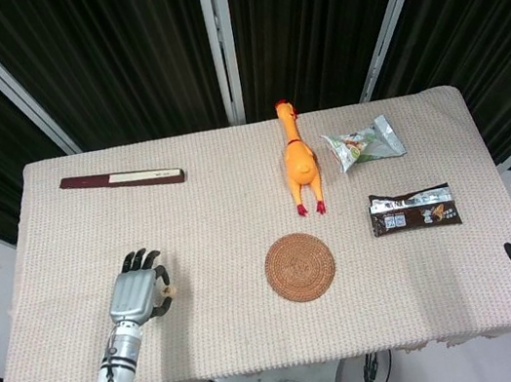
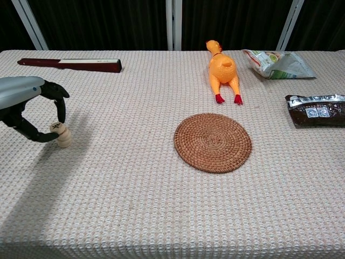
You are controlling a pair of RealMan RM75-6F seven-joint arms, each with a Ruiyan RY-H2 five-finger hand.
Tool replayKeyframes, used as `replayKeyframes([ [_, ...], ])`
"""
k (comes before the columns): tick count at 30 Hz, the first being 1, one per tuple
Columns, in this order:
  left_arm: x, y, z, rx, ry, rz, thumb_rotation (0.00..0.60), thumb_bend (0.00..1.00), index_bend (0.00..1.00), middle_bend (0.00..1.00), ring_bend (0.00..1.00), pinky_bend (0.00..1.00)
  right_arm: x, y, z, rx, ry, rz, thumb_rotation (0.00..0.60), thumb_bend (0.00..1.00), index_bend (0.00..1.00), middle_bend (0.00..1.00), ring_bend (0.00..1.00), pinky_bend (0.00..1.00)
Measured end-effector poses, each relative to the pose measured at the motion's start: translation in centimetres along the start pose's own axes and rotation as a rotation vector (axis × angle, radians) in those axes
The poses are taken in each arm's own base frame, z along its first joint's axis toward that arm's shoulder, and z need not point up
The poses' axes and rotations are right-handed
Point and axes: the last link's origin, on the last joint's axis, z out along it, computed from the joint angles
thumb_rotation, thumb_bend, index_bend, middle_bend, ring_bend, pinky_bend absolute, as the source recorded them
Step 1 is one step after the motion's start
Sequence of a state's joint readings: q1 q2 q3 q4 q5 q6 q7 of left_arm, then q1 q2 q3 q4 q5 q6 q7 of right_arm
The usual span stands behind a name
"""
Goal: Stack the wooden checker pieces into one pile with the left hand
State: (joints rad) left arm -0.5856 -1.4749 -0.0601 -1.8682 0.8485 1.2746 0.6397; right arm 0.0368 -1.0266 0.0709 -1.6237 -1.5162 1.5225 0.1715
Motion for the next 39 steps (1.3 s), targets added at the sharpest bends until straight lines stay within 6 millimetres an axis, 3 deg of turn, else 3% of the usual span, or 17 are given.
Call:
replayKeyframes([
  [18, 0.0, 0.0, 0.0, 0.002, -0.012, 0.001, 0.6, 0.28, 0.44, 0.11, 0.0, 0.0, 0.0, 0.0, 0.1, -0.004, 0.003, 0.001, 0.6, 0.28, 0.0, 0.0, 0.0, 0.0],
  [27, 0.8, 0.5, -0.8, -0.015, 0.007, -0.016, 0.6, 0.28, 0.41, 0.11, 0.0, 0.0, 0.2, 0.1, 0.1, -0.007, 0.009, 0.004, 0.6, 0.28, 0.0, 0.0, 0.0, 0.0],
  [33, 3.1, -0.2, -3.2, -0.031, 0.087, 0.015, 0.6, 0.28, 0.27, 0.07, 0.0, 0.0, 0.3, 0.0, 0.1, -0.001, 0.01, 0.011, 0.6, 0.28, 0.0, 0.0, 0.0, 0.0],
  [36, 4.2, -1.9, -4.5, -0.037, 0.154, 0.075, 0.6, 0.21, 0.12, 0.03, 0.0, 0.0, 0.2, 0.0, 0.1, 0.003, 0.008, 0.005, 0.6, 0.28, 0.0, 0.0, 0.0, 0.0],
  [39, 5.4, -4.8, -5.9, -0.03, 0.216, 0.14, 0.6, 0.16, 0.07, 0.01, 0.0, 0.0, -0.1, -0.2, 0.1, 0.015, 0.003, -0.012, 0.6, 0.28, 0.0, 0.0, 0.0, 0.0],
])
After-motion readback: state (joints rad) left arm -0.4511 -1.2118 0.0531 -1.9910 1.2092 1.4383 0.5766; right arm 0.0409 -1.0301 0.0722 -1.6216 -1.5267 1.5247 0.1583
